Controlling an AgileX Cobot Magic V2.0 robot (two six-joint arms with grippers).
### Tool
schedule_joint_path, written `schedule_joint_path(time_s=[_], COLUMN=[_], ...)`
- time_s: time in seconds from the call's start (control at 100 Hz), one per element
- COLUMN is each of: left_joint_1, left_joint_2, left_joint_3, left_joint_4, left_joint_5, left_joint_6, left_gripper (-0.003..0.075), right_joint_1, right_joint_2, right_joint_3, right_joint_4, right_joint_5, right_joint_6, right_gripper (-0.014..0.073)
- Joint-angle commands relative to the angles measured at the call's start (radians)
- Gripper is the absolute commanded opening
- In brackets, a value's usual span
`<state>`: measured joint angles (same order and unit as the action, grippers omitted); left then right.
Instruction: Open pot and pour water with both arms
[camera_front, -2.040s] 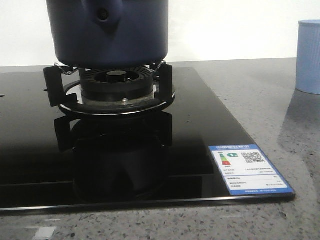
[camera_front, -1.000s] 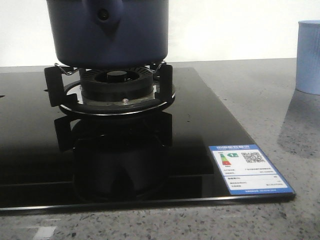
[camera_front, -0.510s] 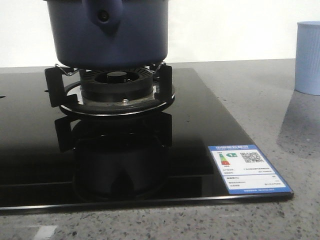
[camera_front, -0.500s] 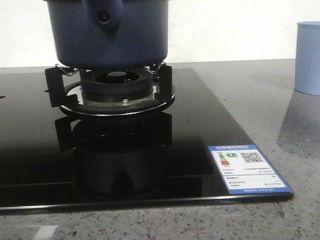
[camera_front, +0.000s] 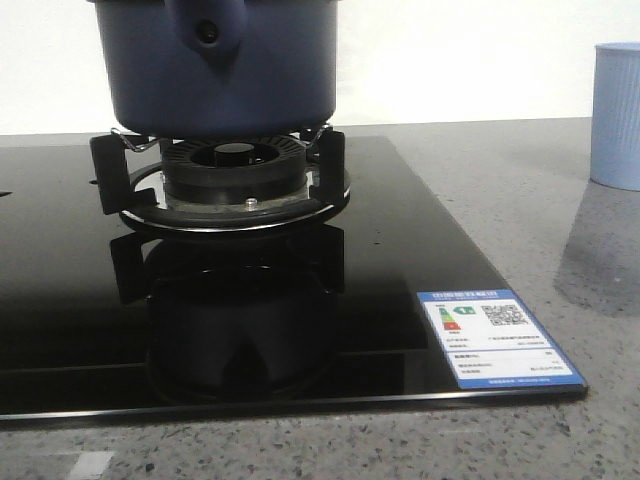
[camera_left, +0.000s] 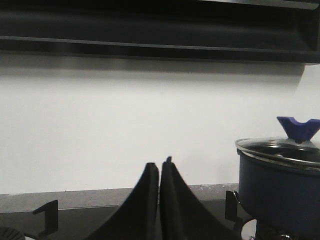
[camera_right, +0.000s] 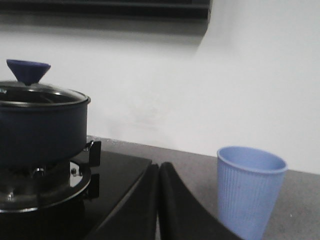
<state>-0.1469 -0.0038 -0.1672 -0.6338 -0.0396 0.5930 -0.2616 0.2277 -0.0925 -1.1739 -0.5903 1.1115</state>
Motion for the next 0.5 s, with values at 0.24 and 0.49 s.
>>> schedule_joint_path(time_s=[0.24, 0.49], left_joint_1=[0.003, 0.003], left_joint_2=[-0.018, -0.018], left_joint_3=[-0.021, -0.021], left_joint_4=[-0.007, -0.007], left_joint_5=[-0.041, -0.041], left_joint_6=[-0.007, -0.007], left_gripper=[-0.002, -0.002], right_joint_1=[0.005, 0.005], right_joint_2=[-0.002, -0.002], right_joint_3=[0.024, 0.024], right_joint_4=[0.024, 0.024], right_joint_5=[-0.006, -0.006], right_joint_6=[-0.001, -0.001], right_gripper=[-0.0049, -0.0049])
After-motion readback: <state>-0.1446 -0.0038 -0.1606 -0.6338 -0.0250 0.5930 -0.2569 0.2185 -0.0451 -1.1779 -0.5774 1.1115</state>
